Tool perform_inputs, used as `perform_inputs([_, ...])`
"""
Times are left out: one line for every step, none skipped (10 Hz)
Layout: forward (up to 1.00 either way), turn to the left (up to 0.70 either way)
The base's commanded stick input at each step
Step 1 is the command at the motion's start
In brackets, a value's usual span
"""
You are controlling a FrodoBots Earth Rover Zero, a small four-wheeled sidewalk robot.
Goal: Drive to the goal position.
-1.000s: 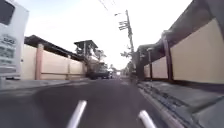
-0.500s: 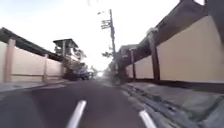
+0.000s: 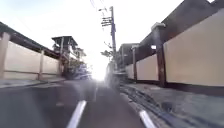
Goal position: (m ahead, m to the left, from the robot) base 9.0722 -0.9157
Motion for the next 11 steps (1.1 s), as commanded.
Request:
perform_inputs([1.0,0.0])
perform_inputs([1.0,0.0])
perform_inputs([1.0,0.0])
perform_inputs([1.0,-0.02])
perform_inputs([1.0,-0.15])
perform_inputs([1.0,-0.02])
perform_inputs([1.0,-0.4])
perform_inputs([1.0,-0.4])
perform_inputs([1.0,-0.34])
perform_inputs([1.0,0.0])
perform_inputs([1.0,0.0])
